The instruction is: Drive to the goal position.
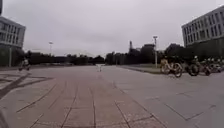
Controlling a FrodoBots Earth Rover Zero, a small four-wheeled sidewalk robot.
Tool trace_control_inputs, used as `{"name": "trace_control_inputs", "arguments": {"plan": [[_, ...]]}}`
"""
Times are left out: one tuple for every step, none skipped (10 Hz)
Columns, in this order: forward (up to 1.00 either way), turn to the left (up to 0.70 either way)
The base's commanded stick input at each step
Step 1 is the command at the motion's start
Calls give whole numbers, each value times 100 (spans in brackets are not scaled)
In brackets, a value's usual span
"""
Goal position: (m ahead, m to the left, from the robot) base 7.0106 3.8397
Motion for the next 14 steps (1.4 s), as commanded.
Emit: {"name": "trace_control_inputs", "arguments": {"plan": [[70,0],[70,0],[70,0],[70,0],[70,0],[70,3],[70,12],[70,14],[70,14],[70,6],[70,0],[70,0],[70,0],[70,0]]}}
